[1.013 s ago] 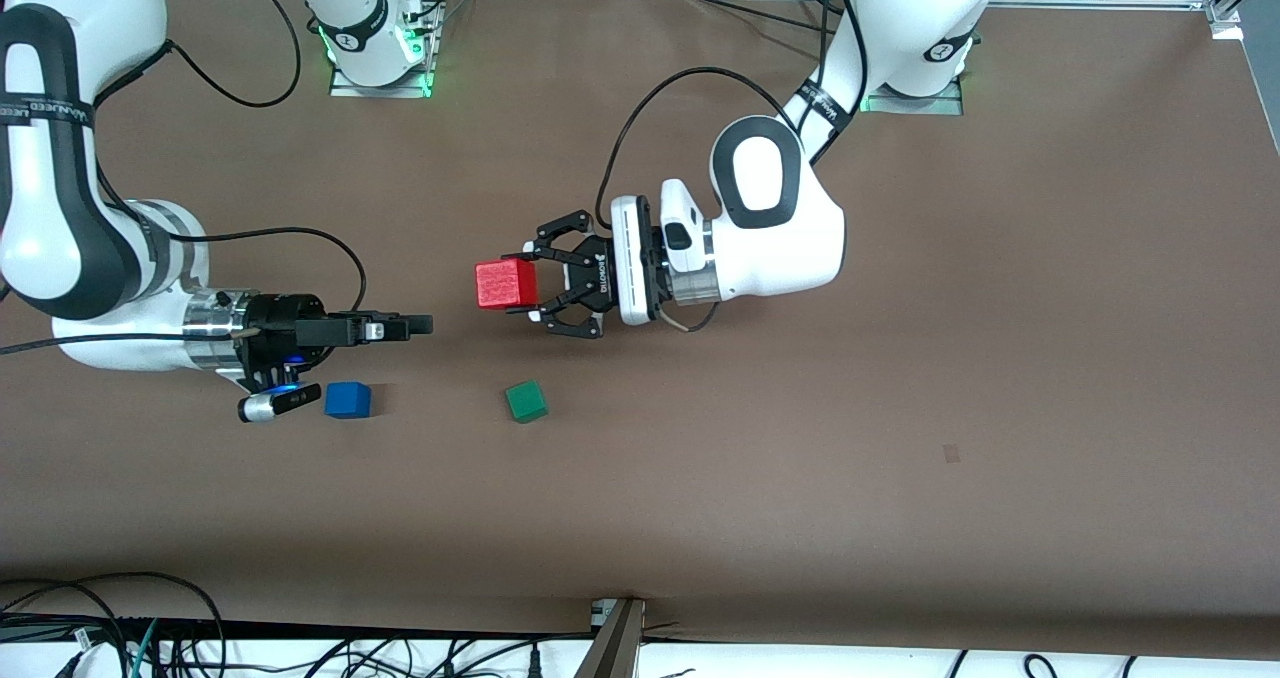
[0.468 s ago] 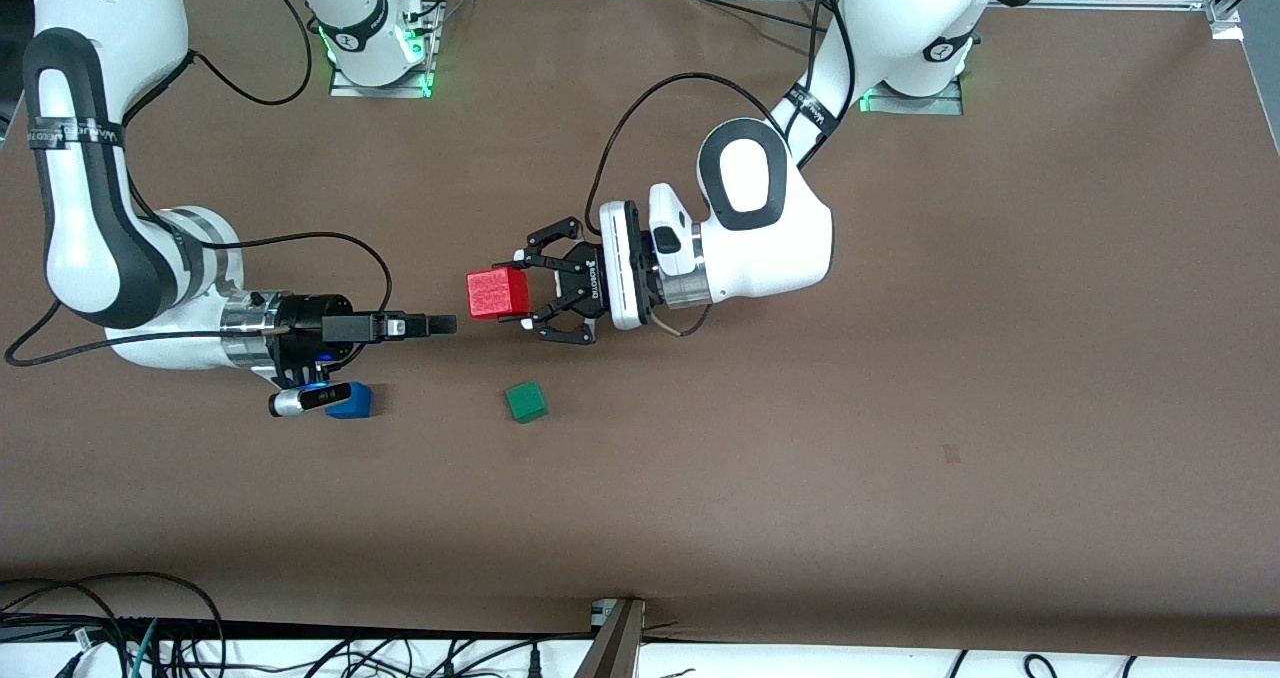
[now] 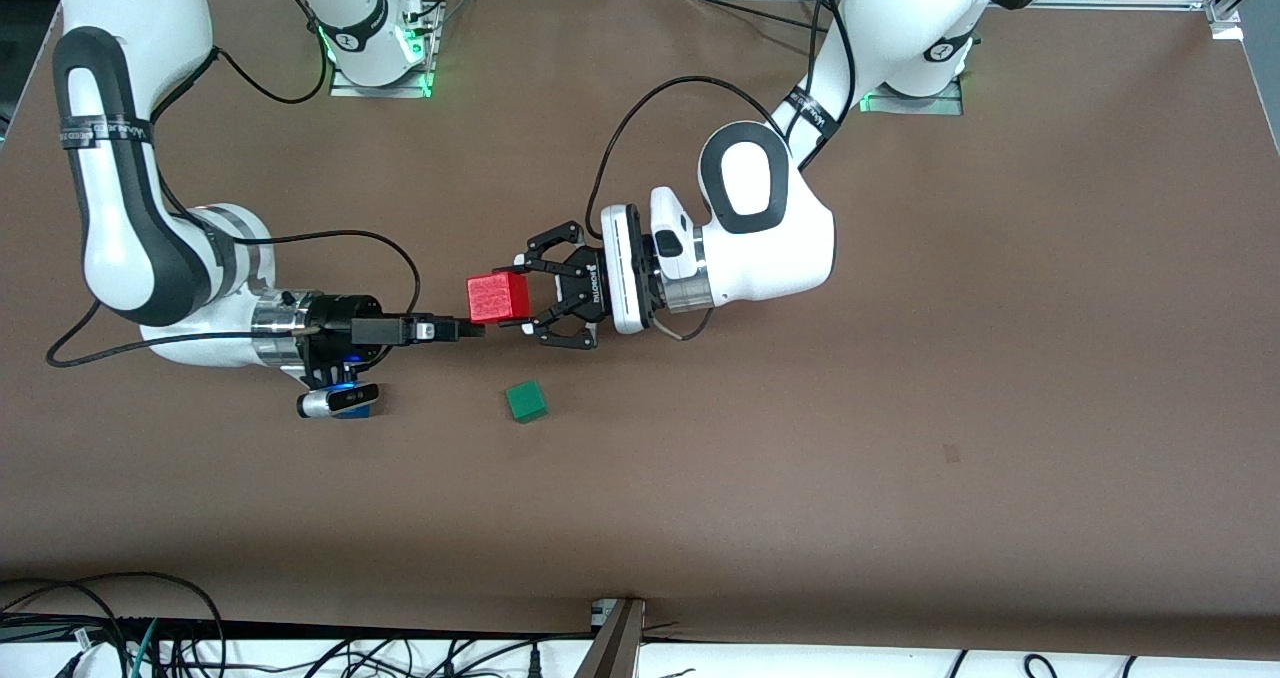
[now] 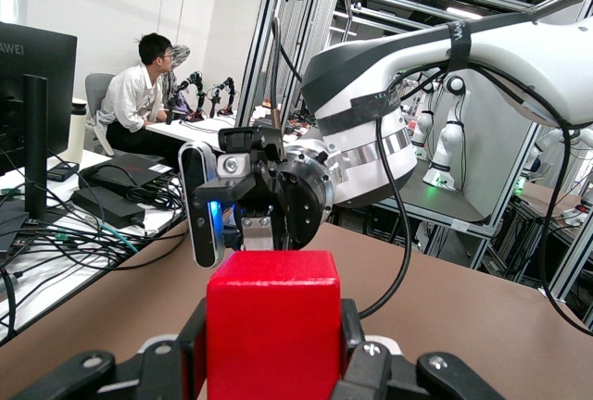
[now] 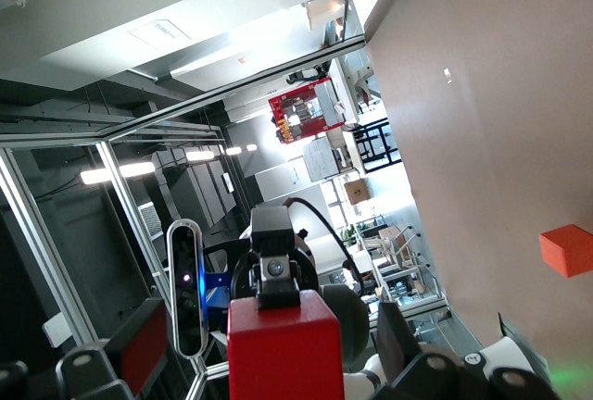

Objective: Pass red block to right arm, stack on blue
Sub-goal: 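Close the right gripper on the red cube held by the left gripper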

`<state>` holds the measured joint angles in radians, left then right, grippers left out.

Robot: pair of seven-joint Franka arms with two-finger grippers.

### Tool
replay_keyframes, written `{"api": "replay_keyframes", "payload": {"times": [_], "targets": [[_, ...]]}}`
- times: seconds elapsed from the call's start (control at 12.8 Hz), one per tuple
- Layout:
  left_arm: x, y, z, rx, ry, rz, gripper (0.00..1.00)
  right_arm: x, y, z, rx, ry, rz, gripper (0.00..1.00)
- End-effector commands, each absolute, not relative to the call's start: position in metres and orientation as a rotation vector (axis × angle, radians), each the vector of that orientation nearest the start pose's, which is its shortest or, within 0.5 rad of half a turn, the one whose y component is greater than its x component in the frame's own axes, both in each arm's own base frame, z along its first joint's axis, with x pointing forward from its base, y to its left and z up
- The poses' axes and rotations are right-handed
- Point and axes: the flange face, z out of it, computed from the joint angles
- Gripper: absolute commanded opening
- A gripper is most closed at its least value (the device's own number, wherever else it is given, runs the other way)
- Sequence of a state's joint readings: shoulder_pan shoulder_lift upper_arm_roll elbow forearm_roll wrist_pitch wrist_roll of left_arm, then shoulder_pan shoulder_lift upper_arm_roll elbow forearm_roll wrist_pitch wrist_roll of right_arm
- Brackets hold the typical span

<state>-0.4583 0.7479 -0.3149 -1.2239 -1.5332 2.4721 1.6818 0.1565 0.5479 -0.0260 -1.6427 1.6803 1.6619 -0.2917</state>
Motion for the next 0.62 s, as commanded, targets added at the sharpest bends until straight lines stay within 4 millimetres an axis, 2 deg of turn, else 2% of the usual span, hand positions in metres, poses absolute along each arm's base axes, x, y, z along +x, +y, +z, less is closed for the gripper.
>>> {"api": "replay_keyframes", "payload": {"times": [0.0, 0.23, 0.55], "targets": [[0.6194, -0.4958, 0.4028, 1.537, -1.013, 1.059, 0.0, 0.6573, 0.1929, 0.3578, -1.507, 0.273, 0.226, 1.0], [0.6199, -0.4951, 0.4026, 1.538, -1.017, 1.061, 0.0, 0.6567, 0.1949, 0.3578, -1.507, 0.271, 0.229, 0.99], [0.6209, -0.4945, 0.404, 1.537, -1.017, 1.065, 0.0, 0.6561, 0.1958, 0.3572, -1.507, 0.271, 0.231, 0.8]]}}
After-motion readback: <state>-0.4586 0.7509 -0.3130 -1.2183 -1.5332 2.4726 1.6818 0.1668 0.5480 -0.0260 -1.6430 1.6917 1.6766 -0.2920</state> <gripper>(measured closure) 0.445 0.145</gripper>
